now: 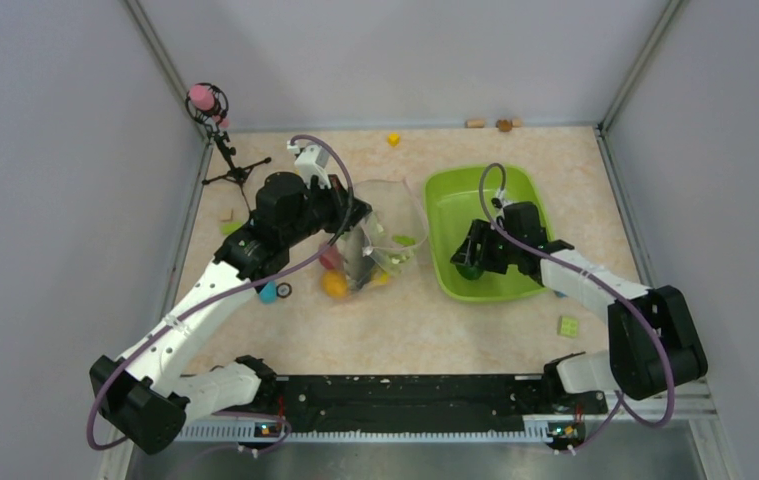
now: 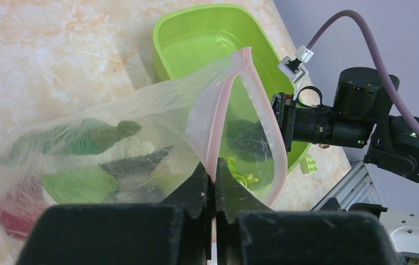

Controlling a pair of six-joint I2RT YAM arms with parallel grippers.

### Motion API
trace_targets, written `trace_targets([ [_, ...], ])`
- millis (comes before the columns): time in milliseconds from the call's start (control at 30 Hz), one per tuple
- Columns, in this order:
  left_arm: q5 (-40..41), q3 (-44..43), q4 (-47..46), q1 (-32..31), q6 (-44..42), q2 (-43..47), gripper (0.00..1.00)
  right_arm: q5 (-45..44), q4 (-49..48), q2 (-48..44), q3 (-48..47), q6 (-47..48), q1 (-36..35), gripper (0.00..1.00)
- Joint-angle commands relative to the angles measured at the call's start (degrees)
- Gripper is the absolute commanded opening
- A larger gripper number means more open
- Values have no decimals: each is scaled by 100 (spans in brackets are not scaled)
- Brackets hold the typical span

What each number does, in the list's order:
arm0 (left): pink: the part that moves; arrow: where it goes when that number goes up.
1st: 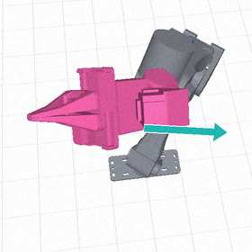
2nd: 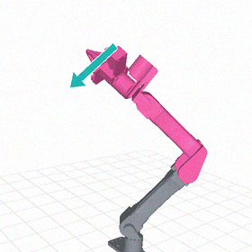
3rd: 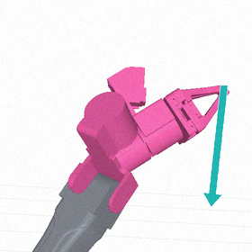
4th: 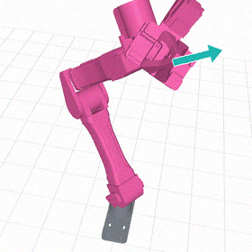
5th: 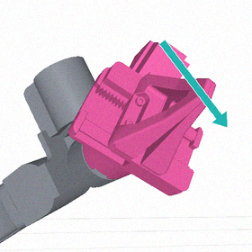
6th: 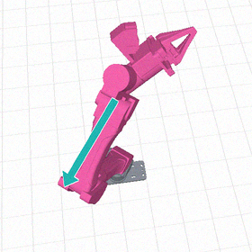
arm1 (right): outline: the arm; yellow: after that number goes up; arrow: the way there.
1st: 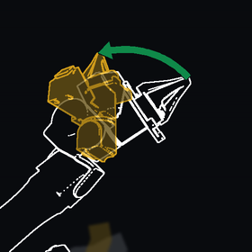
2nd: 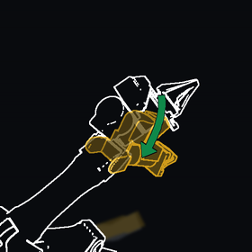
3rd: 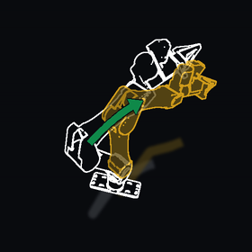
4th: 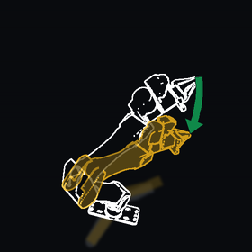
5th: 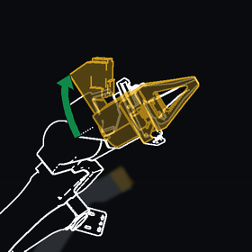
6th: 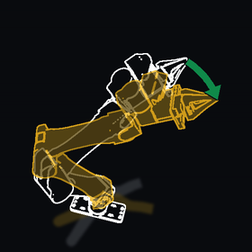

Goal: Place the food in the zip-top bag and seal the zipper
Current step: Pick up the fake fruit from the bin, then place the fake fruit in the zipper food storage bag.

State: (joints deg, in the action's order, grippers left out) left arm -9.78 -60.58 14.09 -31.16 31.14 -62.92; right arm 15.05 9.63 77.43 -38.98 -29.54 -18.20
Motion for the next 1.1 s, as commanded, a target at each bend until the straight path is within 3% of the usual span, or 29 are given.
trace_targets([
  [0, -56, -24, -478, 34, -33, 47, 0, 903, -669, -218, -209, 11, -67, 37],
  [467, -174, -42, -468, 45, 2, 8, 0, 1312, -926, -1501, -1570, -13, -432, 37],
  [667, -246, -77, -421, 47, 0, -28, 0, 729, -648, -1073, -2543, 516, -1518, 38],
  [833, -269, -60, -407, 48, -2, 14, 0, 406, -626, -353, -3108, 649, -2028, 41],
  [1067, -272, -46, -407, 55, -33, 55, 0, -328, -43, 297, -3648, 886, -2360, 72],
])
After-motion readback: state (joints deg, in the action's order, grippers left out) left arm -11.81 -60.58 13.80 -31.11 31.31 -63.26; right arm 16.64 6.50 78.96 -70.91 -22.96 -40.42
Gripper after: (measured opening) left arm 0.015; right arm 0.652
